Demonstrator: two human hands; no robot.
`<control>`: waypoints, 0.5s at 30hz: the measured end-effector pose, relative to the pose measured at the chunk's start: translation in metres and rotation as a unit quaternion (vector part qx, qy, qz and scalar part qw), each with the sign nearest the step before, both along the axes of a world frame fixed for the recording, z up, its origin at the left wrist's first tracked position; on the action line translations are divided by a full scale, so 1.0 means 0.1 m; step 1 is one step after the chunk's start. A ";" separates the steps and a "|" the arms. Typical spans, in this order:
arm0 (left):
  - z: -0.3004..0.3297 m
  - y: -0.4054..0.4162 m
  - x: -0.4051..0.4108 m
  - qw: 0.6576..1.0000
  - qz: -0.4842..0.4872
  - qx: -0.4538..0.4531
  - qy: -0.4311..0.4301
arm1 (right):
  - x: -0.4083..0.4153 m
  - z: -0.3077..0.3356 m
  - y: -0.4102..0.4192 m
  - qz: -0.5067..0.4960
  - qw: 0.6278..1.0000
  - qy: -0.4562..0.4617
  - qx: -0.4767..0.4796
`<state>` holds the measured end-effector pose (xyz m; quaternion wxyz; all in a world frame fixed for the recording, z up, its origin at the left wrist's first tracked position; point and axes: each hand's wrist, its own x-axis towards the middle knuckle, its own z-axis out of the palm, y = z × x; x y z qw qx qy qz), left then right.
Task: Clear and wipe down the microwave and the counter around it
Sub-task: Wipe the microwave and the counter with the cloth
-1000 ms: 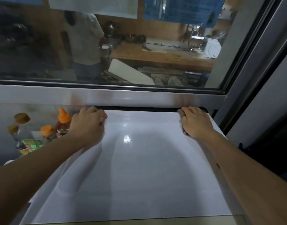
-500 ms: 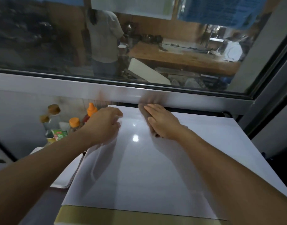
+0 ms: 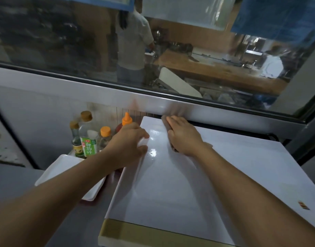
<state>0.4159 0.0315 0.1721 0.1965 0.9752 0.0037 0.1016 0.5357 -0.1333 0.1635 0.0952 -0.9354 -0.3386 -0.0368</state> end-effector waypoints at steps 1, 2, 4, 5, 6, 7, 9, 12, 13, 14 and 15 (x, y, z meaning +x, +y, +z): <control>0.00 0.01 -0.01 1.000 -0.003 -0.007 0.000 | -0.03 0.01 0.12 0.008 1.000 0.011 -0.005; 0.01 0.03 -0.03 1.000 -0.004 -0.018 -0.003 | -0.06 0.01 0.18 0.015 1.000 0.021 -0.012; -0.01 0.05 -0.09 0.999 0.000 -0.049 -0.009 | -0.16 0.03 0.17 0.034 0.999 0.032 -0.027; -0.03 0.06 -0.13 0.998 0.009 -0.062 -0.014 | -0.24 0.03 0.11 0.052 0.998 0.032 -0.028; -0.04 0.07 -0.17 0.997 0.021 -0.072 -0.022 | -0.32 0.03 0.06 0.075 0.996 0.031 -0.027; -0.06 0.09 -0.20 0.996 0.032 -0.084 -0.027 | -0.42 0.02 0.01 0.098 0.994 0.032 -0.023; -0.08 0.11 -0.24 0.992 0.048 -0.113 -0.019 | -0.53 0.02 -0.05 0.129 0.991 0.036 -0.010; -0.10 0.12 -0.25 0.986 0.058 -0.157 -0.011 | -0.37 0.08 0.05 0.143 0.989 0.033 0.000; -0.09 0.12 -0.24 0.984 0.061 -0.164 -0.014 | -0.27 0.10 0.14 0.141 0.989 0.033 -0.001; -0.10 0.12 -0.23 0.984 0.064 -0.167 -0.018 | -0.16 0.10 0.24 0.139 0.990 0.034 -0.004; -0.10 0.11 -0.23 0.983 0.068 -0.170 -0.017 | -0.07 0.10 0.35 0.135 0.990 0.039 -0.002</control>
